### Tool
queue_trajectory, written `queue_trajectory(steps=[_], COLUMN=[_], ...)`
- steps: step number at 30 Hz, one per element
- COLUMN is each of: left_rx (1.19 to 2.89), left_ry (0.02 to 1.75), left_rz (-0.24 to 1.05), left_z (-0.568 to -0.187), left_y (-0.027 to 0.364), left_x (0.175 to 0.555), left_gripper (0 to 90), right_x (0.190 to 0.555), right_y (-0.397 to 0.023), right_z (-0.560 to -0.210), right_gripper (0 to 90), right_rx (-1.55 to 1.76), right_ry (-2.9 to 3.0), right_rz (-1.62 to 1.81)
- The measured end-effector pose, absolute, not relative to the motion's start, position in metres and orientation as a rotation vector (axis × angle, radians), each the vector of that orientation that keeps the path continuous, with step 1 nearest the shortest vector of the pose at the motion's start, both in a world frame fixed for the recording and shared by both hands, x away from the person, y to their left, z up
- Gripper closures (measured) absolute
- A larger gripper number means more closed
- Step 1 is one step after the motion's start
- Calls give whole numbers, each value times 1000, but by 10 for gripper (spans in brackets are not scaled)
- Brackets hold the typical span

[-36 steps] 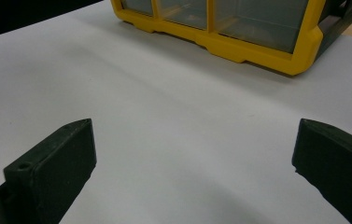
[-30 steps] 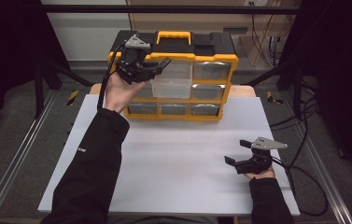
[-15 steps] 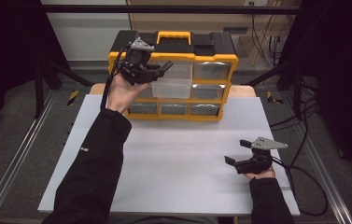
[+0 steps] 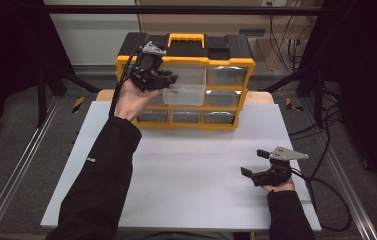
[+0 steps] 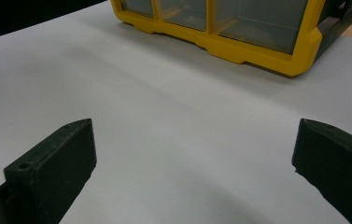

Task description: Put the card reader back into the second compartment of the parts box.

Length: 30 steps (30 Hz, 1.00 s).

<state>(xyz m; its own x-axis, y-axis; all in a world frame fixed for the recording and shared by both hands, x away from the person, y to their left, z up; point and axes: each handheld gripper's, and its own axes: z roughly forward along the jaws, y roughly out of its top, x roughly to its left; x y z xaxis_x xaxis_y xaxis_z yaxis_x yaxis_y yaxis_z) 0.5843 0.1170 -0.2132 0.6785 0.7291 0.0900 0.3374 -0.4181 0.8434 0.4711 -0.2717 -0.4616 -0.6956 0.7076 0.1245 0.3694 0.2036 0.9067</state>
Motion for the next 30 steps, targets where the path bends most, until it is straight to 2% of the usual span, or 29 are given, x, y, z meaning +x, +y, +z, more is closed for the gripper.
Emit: queue_trajectory(steps=[2,12,20,30], left_rx=[2008,1931,1925,1925], left_ry=[817,785,769,750], left_rz=[590,622,640,644], left_z=[-212,-204,-206,-209], left_y=[118,122,124,131], left_x=[582,572,563,551], left_gripper=[624,418,182,45], right_x=[471,471,471,472], right_y=[-272,-271,-271,-271], right_z=[-462,-462,-462,-462], right_gripper=[4,4,4,4], right_rx=[1013,1013,1013,1013], right_ry=[2167,2167,2169,2170], right_rz=[1491,1489,1488,1488])
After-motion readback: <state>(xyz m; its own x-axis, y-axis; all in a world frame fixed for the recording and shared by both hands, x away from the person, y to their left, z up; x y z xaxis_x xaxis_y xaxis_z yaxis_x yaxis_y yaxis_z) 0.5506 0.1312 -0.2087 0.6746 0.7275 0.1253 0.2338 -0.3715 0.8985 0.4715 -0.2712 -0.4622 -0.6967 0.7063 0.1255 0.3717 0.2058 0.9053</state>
